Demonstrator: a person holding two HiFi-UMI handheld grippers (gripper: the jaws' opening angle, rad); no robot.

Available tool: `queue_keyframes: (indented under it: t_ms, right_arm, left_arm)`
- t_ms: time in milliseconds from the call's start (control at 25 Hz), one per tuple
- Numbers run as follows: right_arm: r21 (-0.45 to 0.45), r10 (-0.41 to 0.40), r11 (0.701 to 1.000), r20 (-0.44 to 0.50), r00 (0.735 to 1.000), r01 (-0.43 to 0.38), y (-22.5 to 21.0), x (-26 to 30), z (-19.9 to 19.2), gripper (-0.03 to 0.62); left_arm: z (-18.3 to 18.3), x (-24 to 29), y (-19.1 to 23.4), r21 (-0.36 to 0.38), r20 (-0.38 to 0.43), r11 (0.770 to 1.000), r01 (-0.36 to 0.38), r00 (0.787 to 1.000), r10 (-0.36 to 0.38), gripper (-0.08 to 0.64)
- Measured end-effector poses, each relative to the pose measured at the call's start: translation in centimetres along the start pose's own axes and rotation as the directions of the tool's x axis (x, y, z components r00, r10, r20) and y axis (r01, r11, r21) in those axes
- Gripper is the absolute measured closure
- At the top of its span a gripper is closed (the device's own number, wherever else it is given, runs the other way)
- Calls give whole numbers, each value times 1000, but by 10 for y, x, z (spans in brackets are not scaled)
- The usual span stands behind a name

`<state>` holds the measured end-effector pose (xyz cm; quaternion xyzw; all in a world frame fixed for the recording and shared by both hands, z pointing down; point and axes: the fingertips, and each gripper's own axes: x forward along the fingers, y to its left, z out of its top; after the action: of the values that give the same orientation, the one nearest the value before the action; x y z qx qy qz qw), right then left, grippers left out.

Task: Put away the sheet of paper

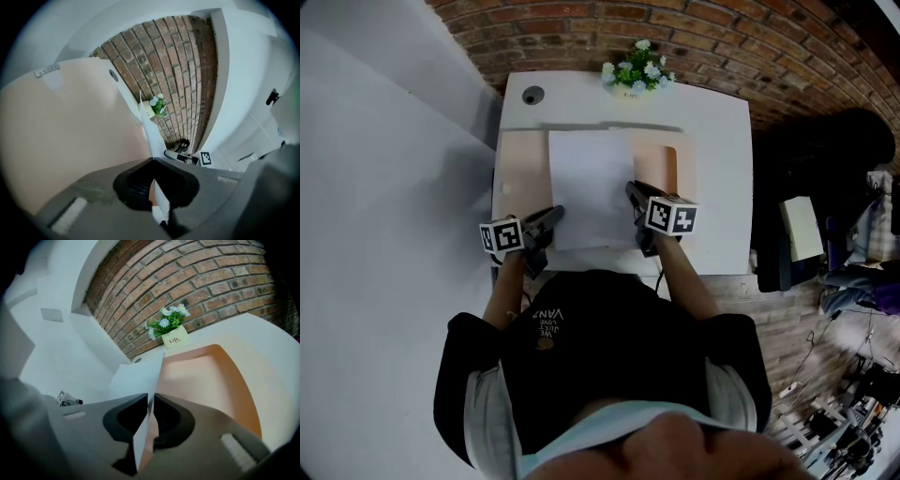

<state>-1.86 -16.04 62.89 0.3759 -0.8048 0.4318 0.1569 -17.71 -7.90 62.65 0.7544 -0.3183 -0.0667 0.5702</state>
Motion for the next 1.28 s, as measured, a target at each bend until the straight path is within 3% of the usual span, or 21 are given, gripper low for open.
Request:
queue_keyframes:
  t_ms: [320,1280]
  right_arm:
    - [3,-37,999,16,999,37,-7,-8,0,505]
    - [39,-79,996,116,990,75,-15,-43,11,505]
  left_arm:
    - [-3,1,6,-11,-3,1000,-10,1000,10,560]
    - [-1,-13,36,-6,-53,996,-91,994,91,560]
